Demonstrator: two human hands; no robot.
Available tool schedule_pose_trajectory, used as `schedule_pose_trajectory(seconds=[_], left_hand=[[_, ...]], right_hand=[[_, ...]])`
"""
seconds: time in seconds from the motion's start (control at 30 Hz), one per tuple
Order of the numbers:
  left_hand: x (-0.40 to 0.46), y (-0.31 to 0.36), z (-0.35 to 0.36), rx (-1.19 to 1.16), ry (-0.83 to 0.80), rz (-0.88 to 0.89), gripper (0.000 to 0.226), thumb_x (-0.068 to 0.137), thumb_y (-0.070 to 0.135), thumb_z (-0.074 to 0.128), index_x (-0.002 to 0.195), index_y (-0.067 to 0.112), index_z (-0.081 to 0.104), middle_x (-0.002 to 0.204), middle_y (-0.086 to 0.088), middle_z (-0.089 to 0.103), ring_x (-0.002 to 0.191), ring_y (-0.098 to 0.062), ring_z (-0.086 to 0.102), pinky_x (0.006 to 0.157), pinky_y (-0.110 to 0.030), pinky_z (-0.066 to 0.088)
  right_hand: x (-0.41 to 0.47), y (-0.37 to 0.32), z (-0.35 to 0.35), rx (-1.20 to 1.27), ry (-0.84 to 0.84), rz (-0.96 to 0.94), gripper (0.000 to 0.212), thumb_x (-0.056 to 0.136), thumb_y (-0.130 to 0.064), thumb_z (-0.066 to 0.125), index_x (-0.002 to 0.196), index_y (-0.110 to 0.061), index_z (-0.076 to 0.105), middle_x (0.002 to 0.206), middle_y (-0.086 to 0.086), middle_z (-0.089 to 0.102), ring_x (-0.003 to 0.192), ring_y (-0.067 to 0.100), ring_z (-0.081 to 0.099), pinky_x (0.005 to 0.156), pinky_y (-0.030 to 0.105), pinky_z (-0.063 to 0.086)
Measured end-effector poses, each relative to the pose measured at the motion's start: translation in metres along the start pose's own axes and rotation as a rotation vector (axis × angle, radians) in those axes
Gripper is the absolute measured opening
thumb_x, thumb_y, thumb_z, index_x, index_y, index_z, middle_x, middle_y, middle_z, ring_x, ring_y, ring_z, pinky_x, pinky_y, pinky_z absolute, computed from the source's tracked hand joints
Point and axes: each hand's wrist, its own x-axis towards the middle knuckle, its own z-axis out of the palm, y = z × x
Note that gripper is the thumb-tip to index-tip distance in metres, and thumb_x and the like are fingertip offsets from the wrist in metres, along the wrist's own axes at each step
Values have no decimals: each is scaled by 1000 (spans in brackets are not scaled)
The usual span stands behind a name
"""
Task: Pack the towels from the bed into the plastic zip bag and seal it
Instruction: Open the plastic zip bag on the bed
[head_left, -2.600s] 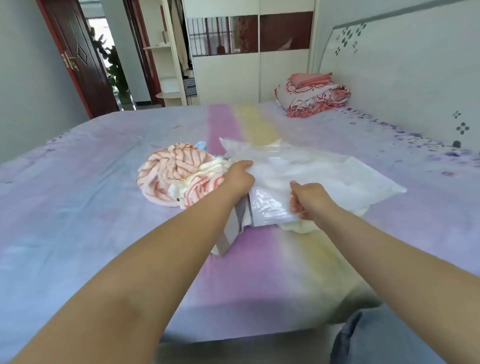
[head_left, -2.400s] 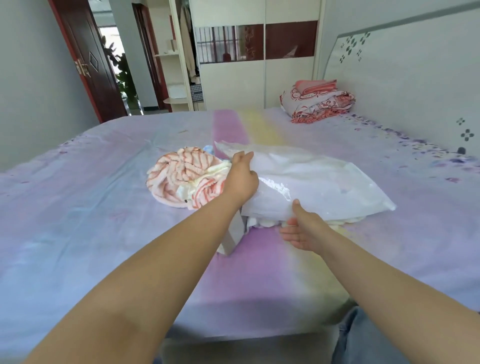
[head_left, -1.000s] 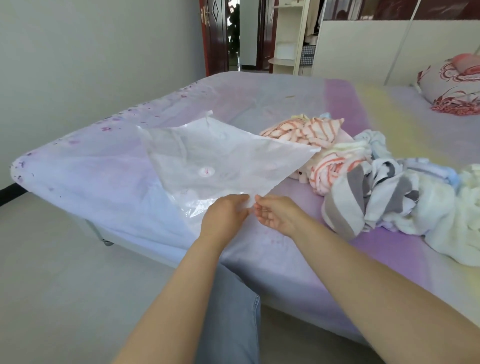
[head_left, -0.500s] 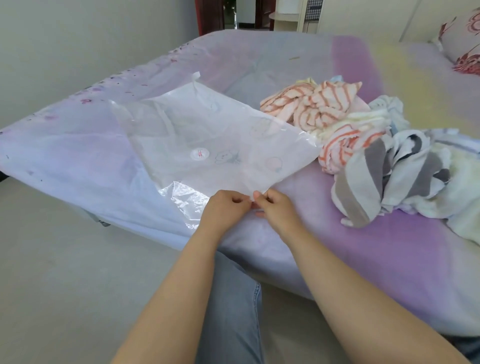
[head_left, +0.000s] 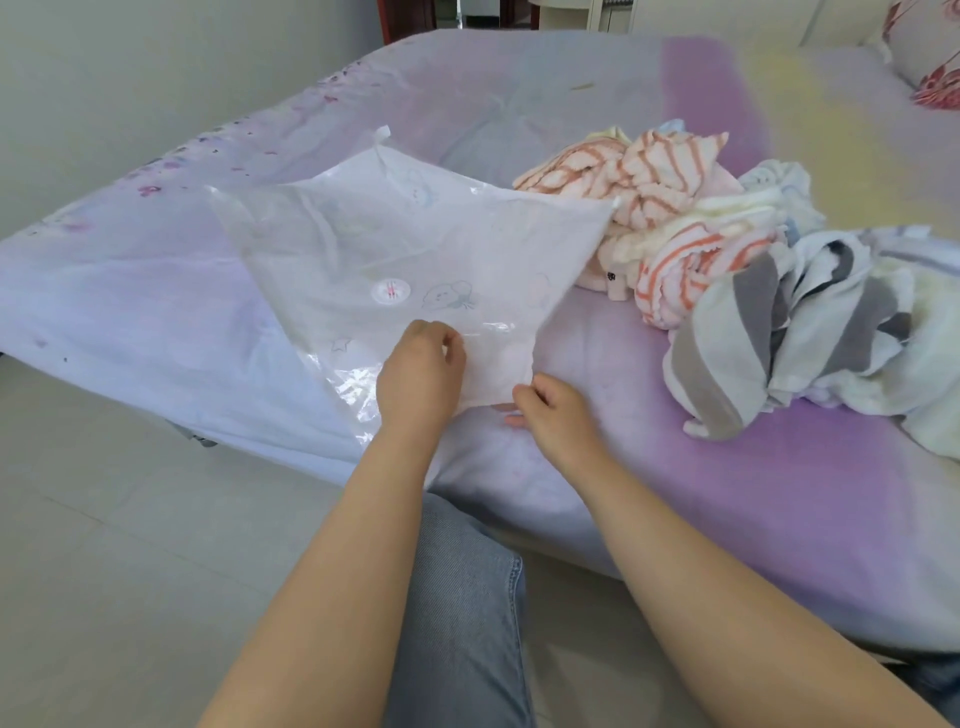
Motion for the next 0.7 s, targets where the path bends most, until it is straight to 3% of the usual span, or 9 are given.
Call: schedule_pose_trajectory(seconds=[0.07, 0.13, 0.17, 0.3, 0.43, 0.5, 0.57, 0.63, 0.7], left_hand=[[4, -1, -2, 128, -178, 123, 19, 91, 27, 58, 110, 23, 60, 106, 4, 61, 86, -20, 59, 71, -32, 47], [2, 0, 0, 299, -323, 191, 23, 89, 27, 59, 111, 25, 61, 103, 3, 61, 93, -21, 59, 72, -31, 45], [1, 0, 0, 353, -308, 198, 18, 90, 26, 56, 106, 24, 63, 101, 1, 62, 93, -24, 59, 71, -31, 45], [11, 5, -20, 146, 45, 67, 18, 92, 27, 53, 87, 17, 67, 96, -5, 64, 84, -28, 60, 67, -28, 40], [29, 21, -55, -248, 303, -27, 14, 88, 23, 57, 96, 24, 69, 98, 8, 66, 87, -13, 61, 72, -17, 38], [37, 30, -74, -431, 387, -62, 13, 85, 14, 55, 89, 25, 61, 89, 14, 62, 78, -7, 60, 78, -30, 51], [45, 36, -93, -567, 440, -57, 22, 79, 5, 52, 76, 27, 48, 89, 12, 62, 61, -4, 59, 71, -45, 57], [51, 39, -107, -547, 448, -2, 29, 74, 3, 46, 69, 31, 42, 103, 7, 66, 60, -15, 63, 69, -46, 56], [52, 42, -112, -366, 480, 113, 28, 74, 3, 46, 69, 31, 45, 113, 9, 63, 68, -19, 64, 72, -40, 54]], right_hand=[[0, 1, -1, 2, 4, -23, 31, 87, -6, 49, 62, -15, 34, 56, -9, 33, 69, 9, 70, 58, 17, 48], [2, 4, -1, 36, 30, -44, 23, 85, -2, 51, 71, -14, 38, 66, 3, 38, 66, 15, 61, 69, 34, 57], [1, 5, 0, 63, 52, -48, 22, 85, 0, 51, 78, -15, 38, 73, 8, 41, 68, 19, 60, 71, 37, 58], [-4, 9, 6, 114, 134, -121, 36, 91, -4, 45, 93, -38, 34, 75, 7, 53, 69, 20, 72, 61, 25, 56], [-6, 12, 9, 19, 175, -175, 38, 94, -11, 39, 94, -48, 37, 76, 7, 56, 69, 15, 72, 62, 27, 57], [-5, 14, 8, -14, 185, -179, 29, 92, -12, 34, 86, -40, 39, 78, 2, 51, 66, 17, 71, 62, 32, 58], [-5, 14, 7, -33, 187, -192, 18, 88, -18, 31, 80, -32, 40, 77, 0, 49, 63, 17, 70, 63, 36, 59], [-5, 14, 7, -26, 183, -189, 22, 87, -21, 31, 79, -35, 46, 78, 5, 54, 59, 16, 68, 63, 31, 59], [-6, 12, 8, 36, 172, -153, 39, 88, -15, 31, 92, -45, 55, 79, 8, 57, 58, 17, 67, 61, 25, 57]])
